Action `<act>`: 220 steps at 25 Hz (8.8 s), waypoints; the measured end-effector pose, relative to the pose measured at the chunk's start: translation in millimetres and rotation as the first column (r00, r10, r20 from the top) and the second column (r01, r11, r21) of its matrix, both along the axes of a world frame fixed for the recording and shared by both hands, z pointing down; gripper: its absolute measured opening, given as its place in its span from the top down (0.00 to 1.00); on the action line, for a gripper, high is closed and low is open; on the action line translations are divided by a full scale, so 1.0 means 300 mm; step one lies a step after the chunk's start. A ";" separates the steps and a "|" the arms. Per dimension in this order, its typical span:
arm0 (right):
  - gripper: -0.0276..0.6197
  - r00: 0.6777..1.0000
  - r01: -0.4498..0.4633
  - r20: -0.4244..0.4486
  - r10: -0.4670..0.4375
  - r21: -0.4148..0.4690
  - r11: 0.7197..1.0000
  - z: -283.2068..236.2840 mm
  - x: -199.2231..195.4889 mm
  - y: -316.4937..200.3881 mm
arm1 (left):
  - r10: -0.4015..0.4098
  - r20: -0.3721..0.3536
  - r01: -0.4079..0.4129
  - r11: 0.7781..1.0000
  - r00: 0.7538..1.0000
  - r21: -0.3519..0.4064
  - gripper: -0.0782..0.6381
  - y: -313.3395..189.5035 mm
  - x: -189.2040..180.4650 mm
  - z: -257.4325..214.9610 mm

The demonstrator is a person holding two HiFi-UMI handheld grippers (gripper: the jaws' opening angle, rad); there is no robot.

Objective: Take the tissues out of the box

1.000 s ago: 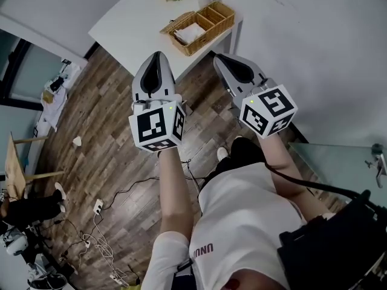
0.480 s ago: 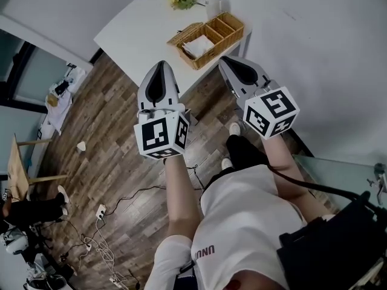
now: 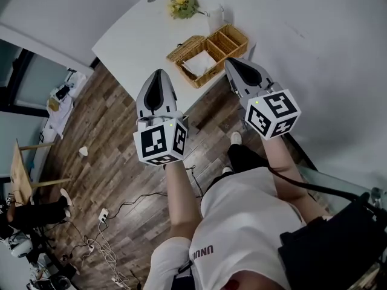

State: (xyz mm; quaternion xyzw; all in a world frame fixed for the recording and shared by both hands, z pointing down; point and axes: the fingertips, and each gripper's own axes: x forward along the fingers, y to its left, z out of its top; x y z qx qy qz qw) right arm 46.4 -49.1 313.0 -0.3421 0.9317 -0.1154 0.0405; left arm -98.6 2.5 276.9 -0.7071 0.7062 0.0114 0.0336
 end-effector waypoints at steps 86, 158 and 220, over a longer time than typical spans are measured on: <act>0.41 0.820 -0.064 -0.512 -0.257 -0.529 0.846 0.679 -0.382 -0.443 | 0.204 -0.118 -0.225 0.953 0.972 -0.202 0.87 -0.632 -0.292 0.253; 0.56 0.470 -0.045 -0.737 -0.485 -0.569 0.821 0.808 -0.396 -0.377 | 0.182 -0.136 -0.208 0.955 0.974 -0.213 0.87 -0.663 -0.376 0.276; 0.65 0.561 0.021 -0.734 -0.382 -0.449 0.893 0.626 -0.366 -0.395 | 0.109 -0.111 -0.131 0.968 0.988 -0.216 0.87 -0.580 -0.360 0.267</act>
